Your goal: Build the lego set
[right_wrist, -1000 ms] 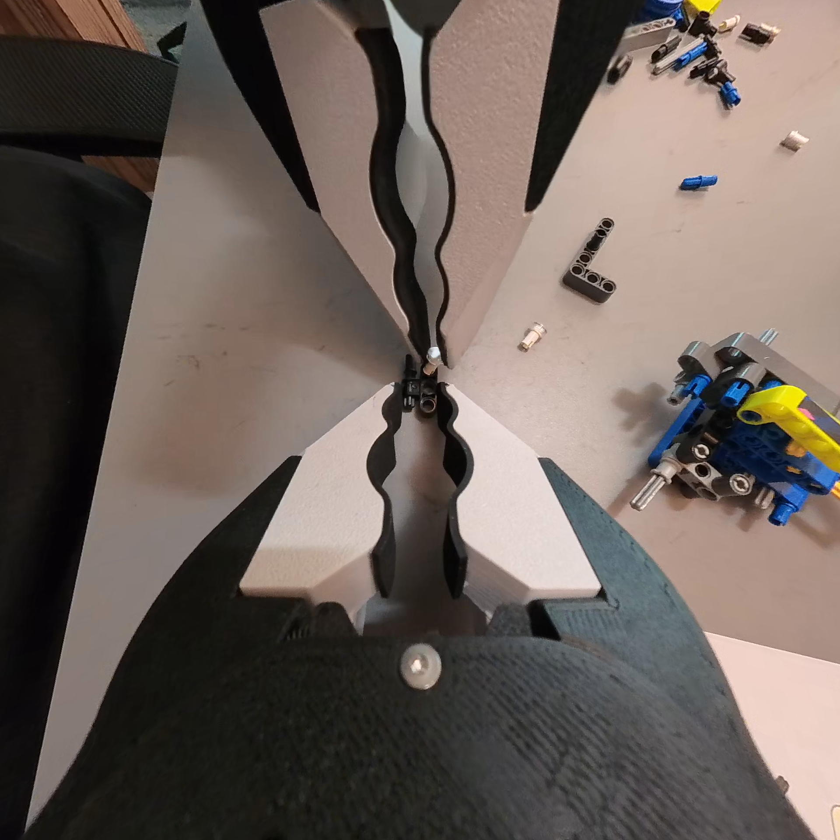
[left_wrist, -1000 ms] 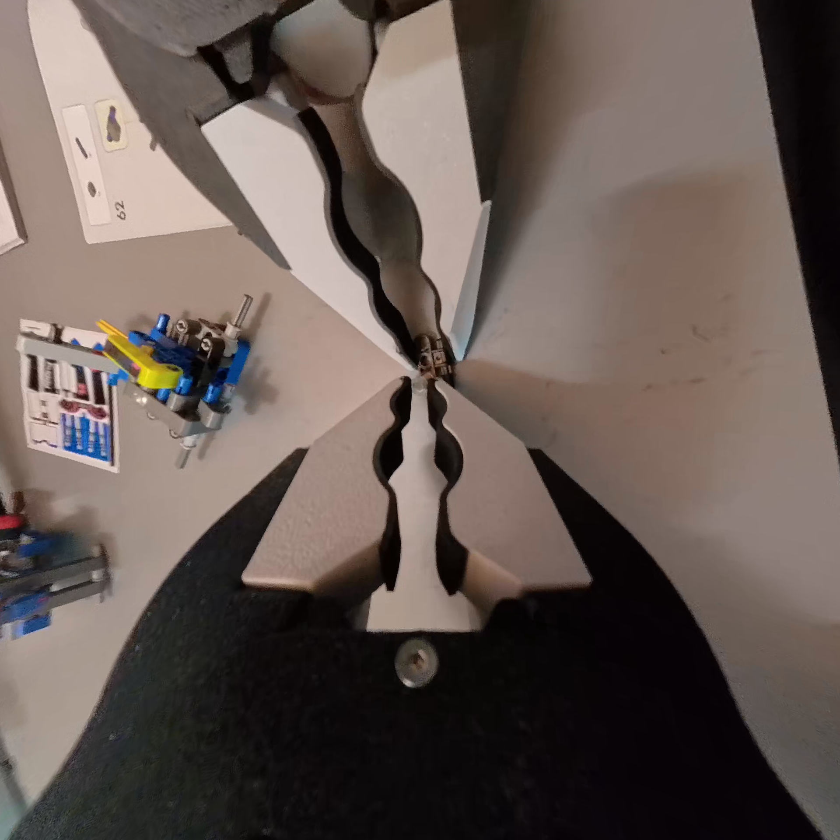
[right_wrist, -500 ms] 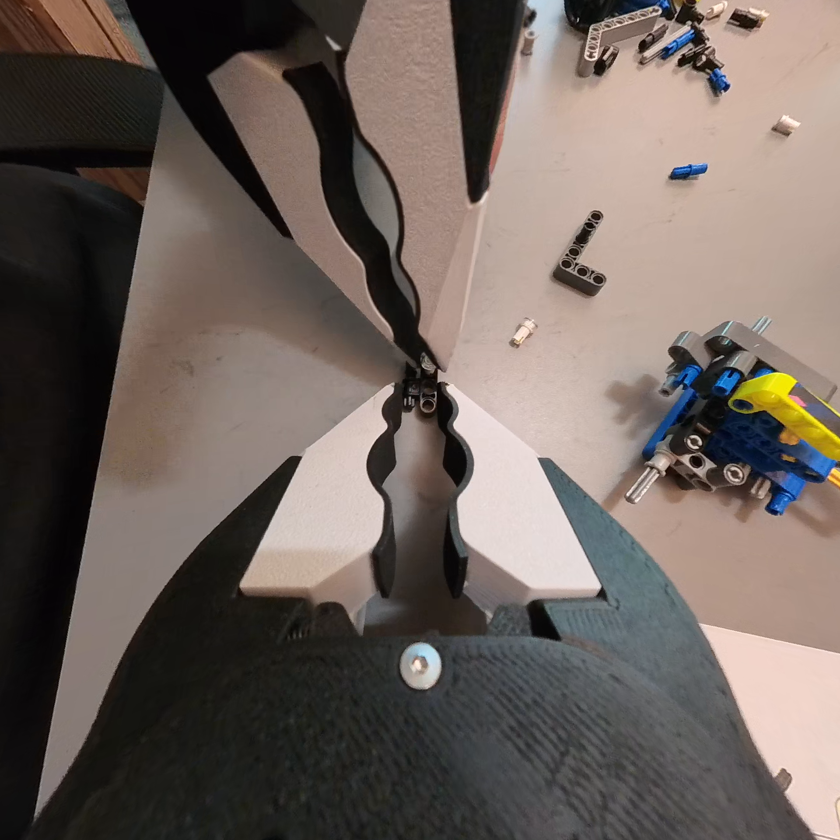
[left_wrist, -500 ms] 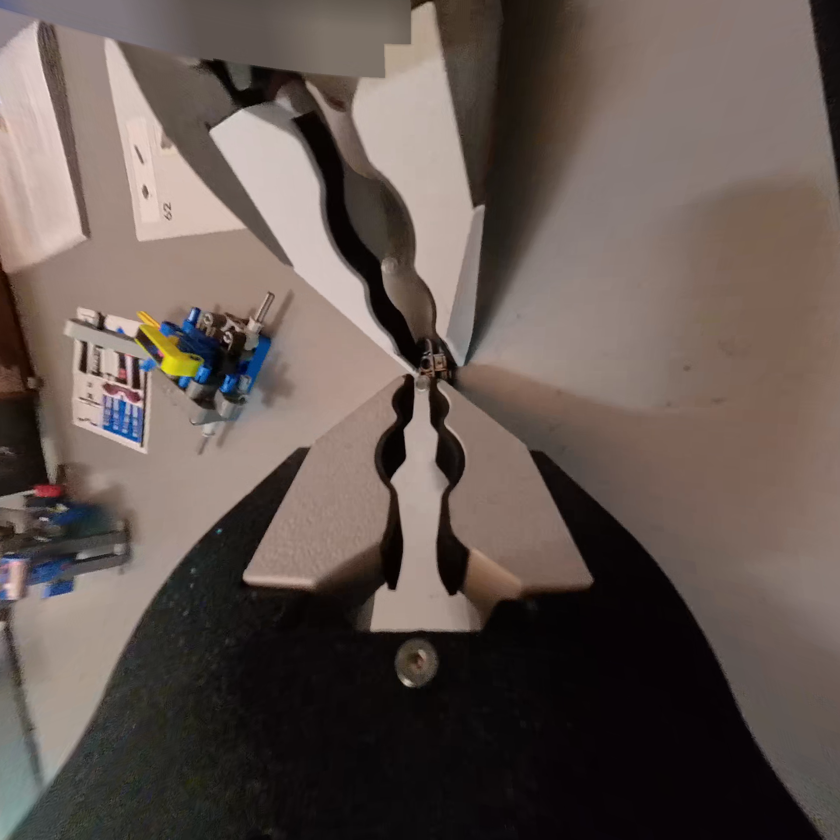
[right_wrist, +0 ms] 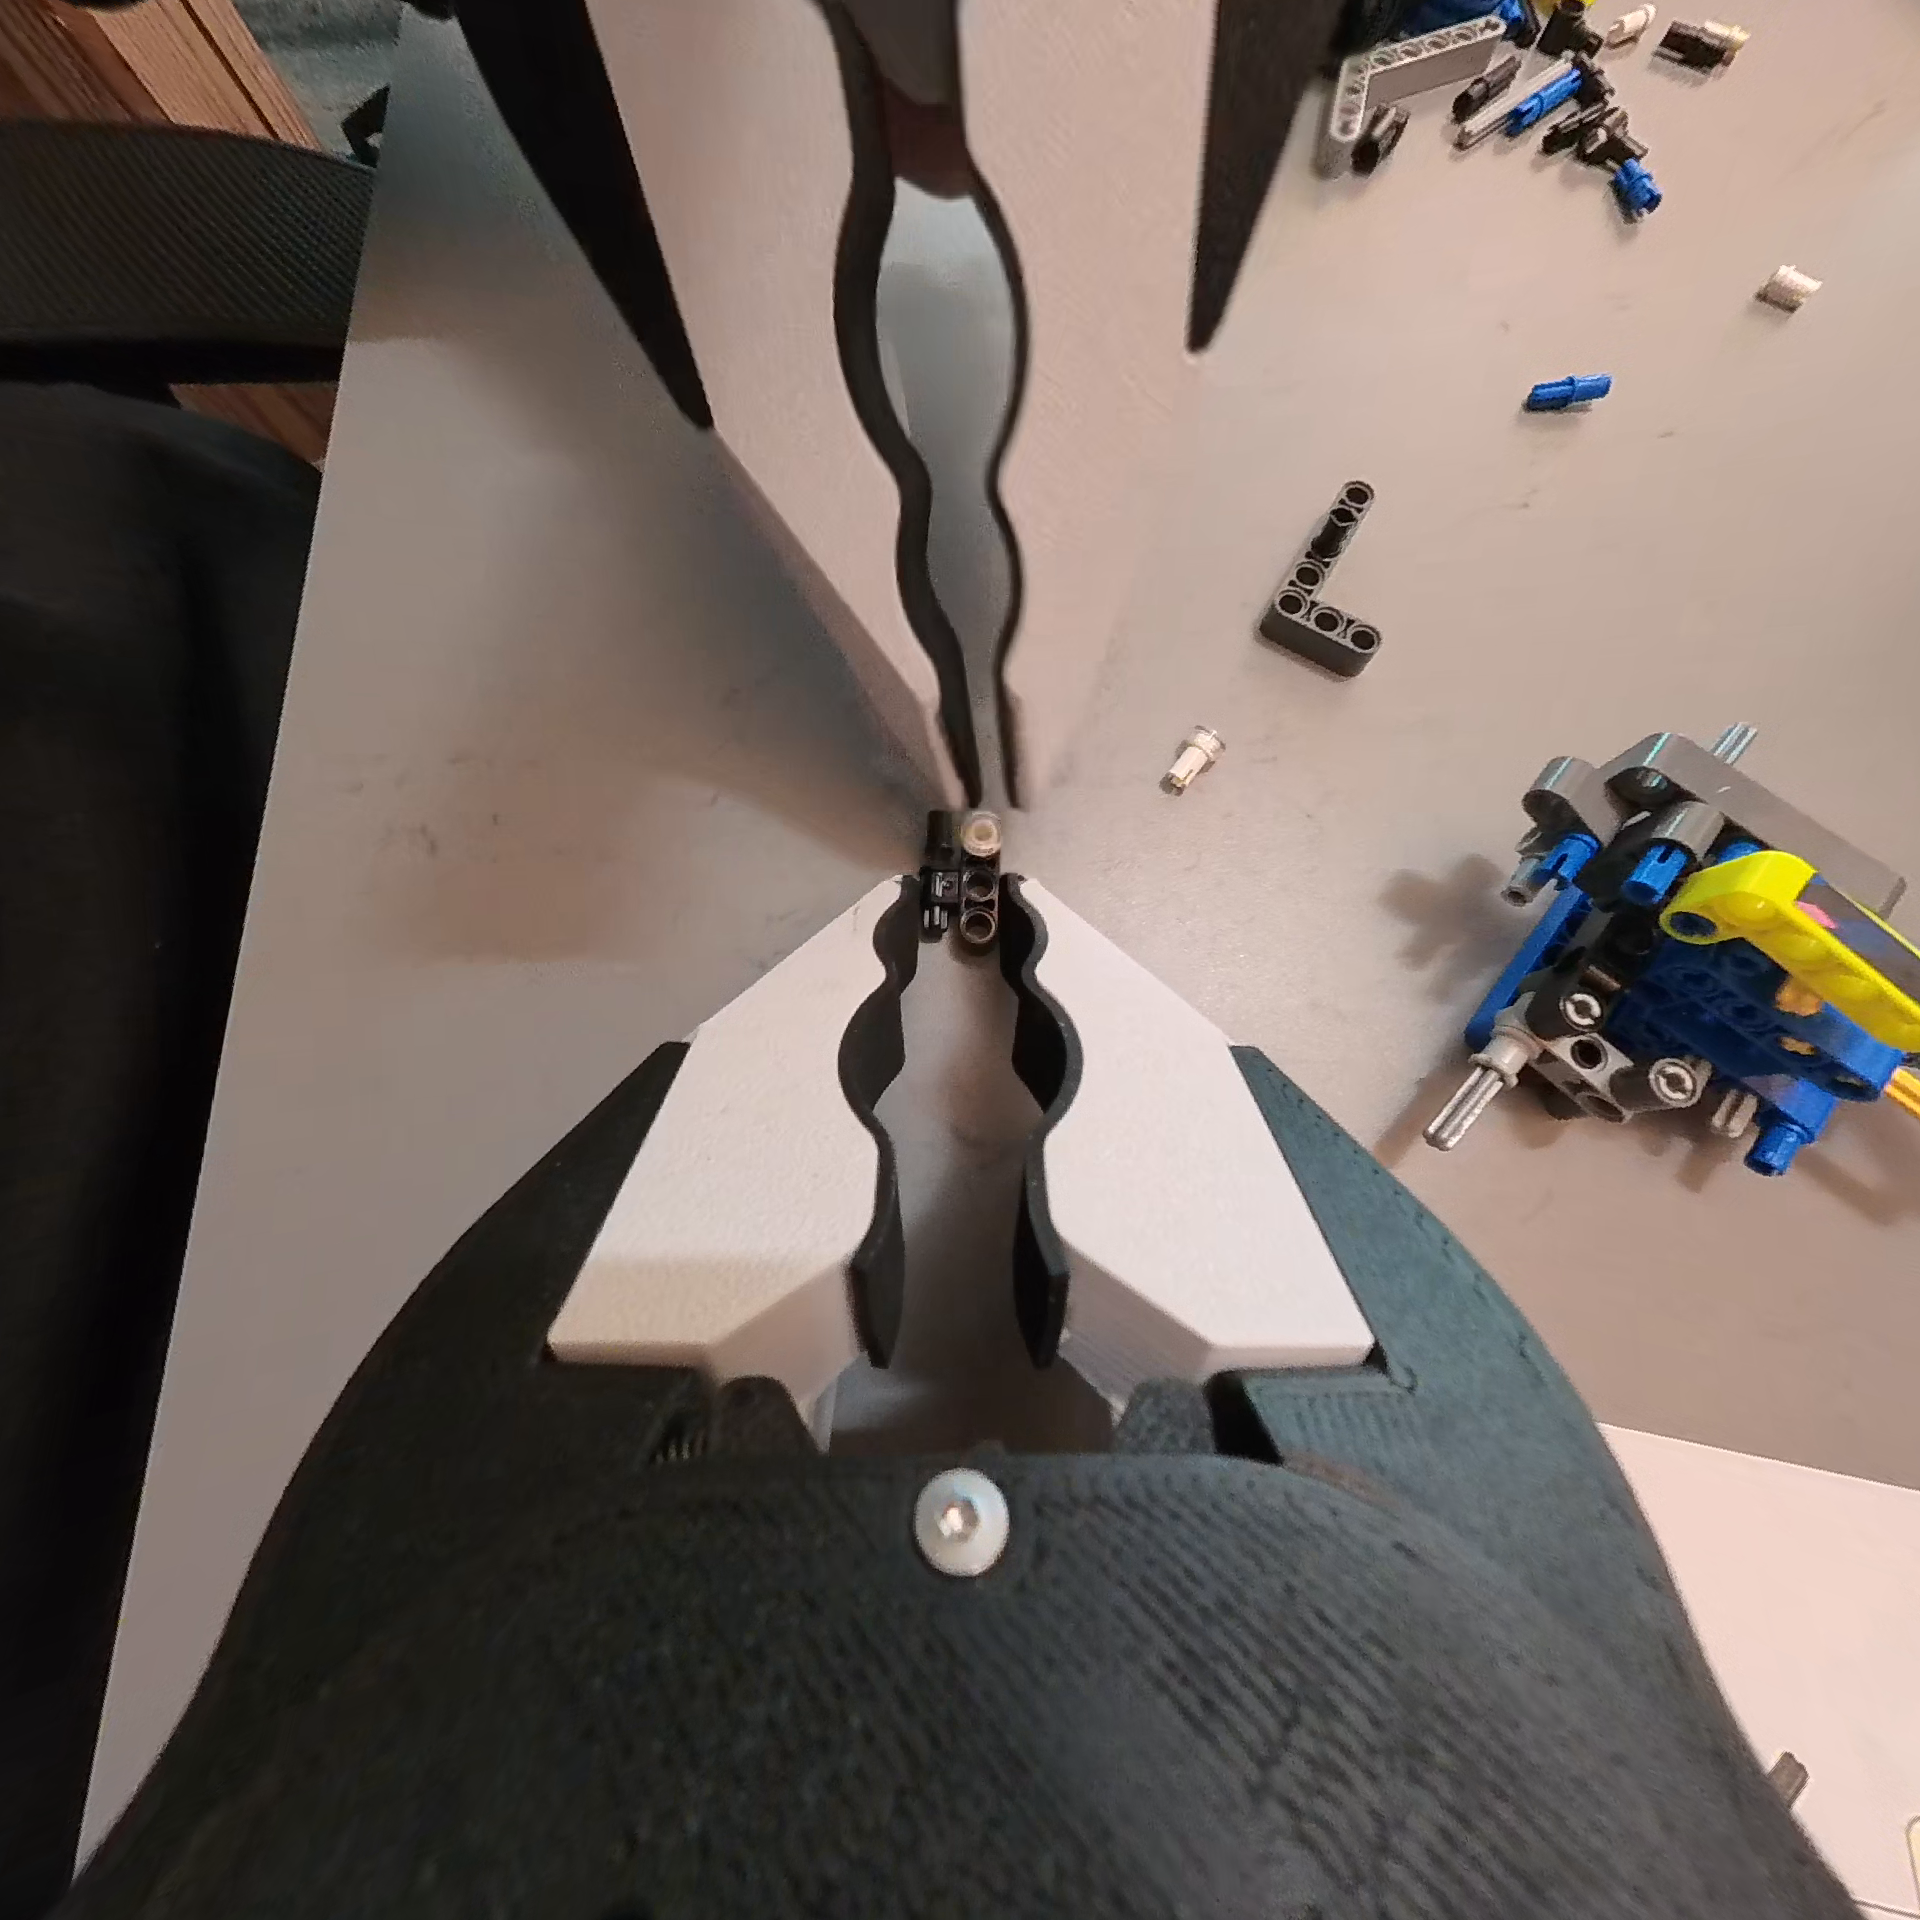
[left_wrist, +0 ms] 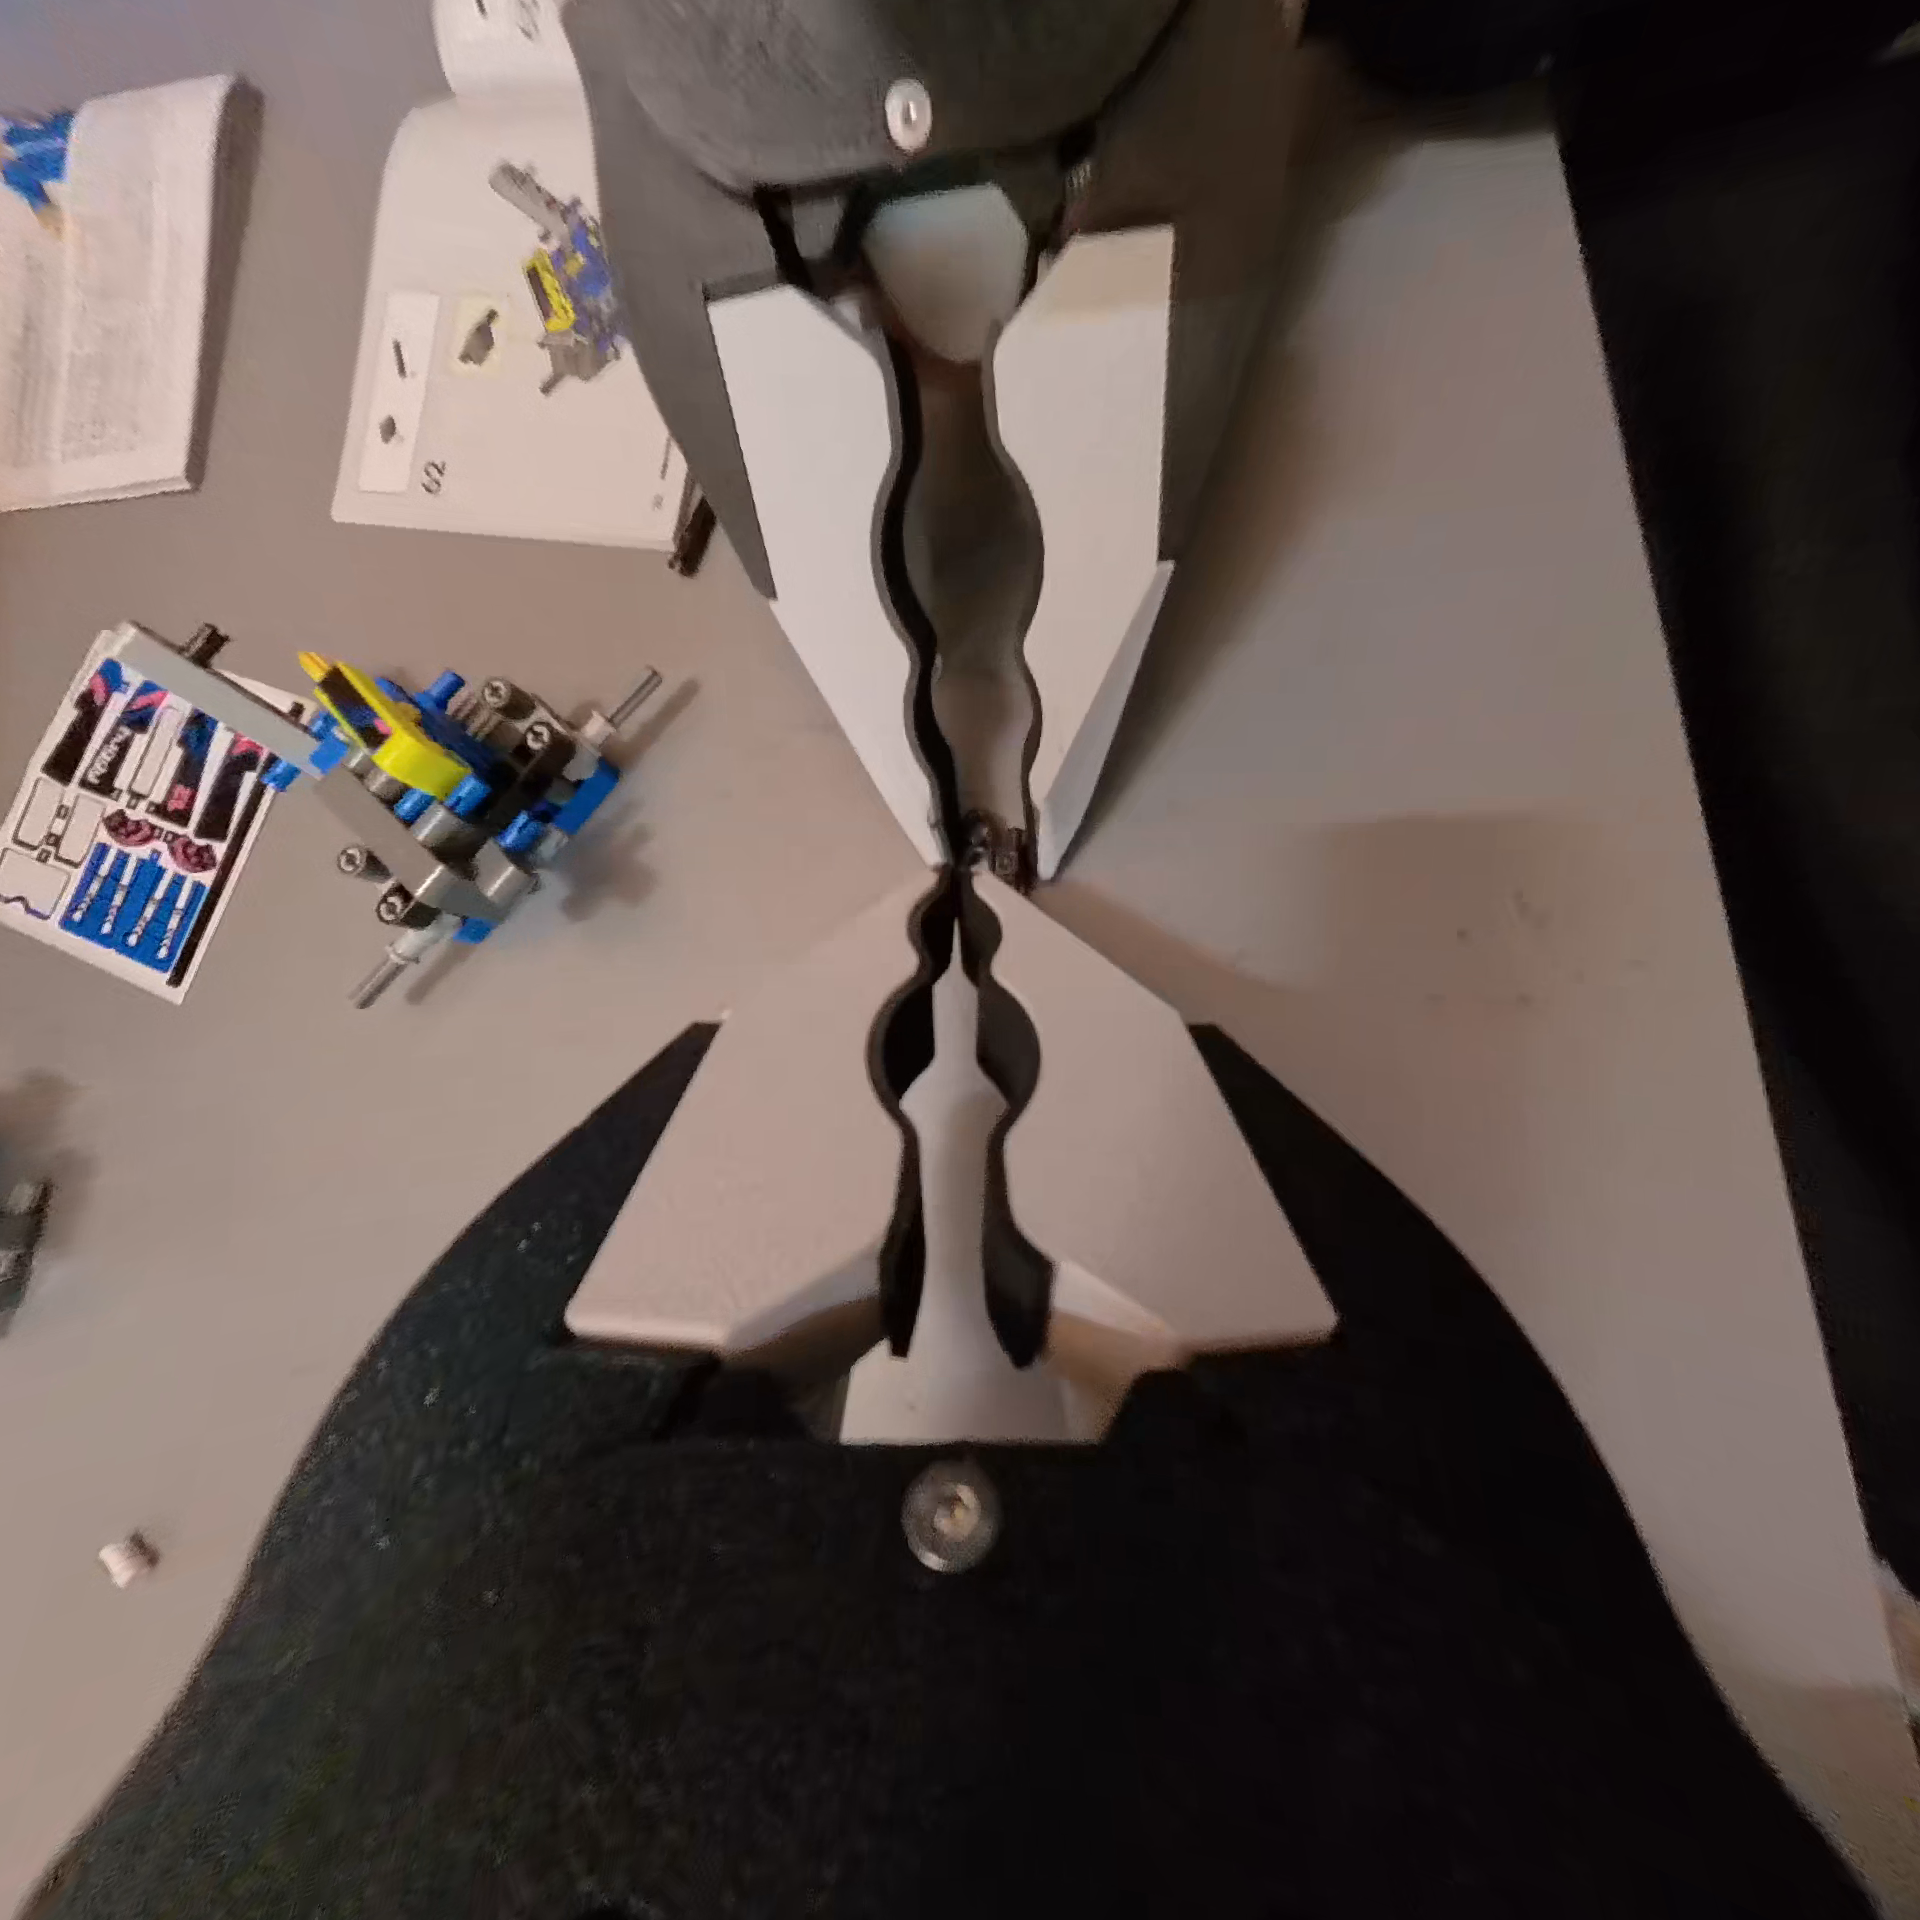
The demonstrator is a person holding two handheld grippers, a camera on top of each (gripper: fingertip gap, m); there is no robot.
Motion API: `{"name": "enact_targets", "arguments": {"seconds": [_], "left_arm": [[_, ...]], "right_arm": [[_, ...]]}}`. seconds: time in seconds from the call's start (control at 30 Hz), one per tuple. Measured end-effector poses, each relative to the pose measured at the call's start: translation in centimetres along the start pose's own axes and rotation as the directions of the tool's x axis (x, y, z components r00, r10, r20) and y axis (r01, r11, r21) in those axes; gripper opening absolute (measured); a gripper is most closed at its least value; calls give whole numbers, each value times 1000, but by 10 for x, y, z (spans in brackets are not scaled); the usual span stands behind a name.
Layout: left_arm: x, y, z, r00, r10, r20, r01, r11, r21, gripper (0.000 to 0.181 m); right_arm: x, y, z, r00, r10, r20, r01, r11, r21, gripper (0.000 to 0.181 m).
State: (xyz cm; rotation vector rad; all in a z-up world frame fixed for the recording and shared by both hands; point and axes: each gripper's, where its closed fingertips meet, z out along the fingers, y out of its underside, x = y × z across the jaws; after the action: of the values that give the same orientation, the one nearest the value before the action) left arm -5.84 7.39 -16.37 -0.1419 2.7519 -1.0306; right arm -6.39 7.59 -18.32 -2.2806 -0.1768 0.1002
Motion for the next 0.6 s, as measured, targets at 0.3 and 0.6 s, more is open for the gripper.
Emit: {"name": "enact_targets", "arguments": {"seconds": [0.3,0.6], "left_arm": [[4,6,9,999,17,-28,-19,998,-57,0],[-18,1,-5,987,-157,22,152,977,148,0]], "right_arm": [[0,0,0,1000,-1,0,1,1000,0,15],[0,0,0,1000,5,4,-5,1000,1,15]]}}
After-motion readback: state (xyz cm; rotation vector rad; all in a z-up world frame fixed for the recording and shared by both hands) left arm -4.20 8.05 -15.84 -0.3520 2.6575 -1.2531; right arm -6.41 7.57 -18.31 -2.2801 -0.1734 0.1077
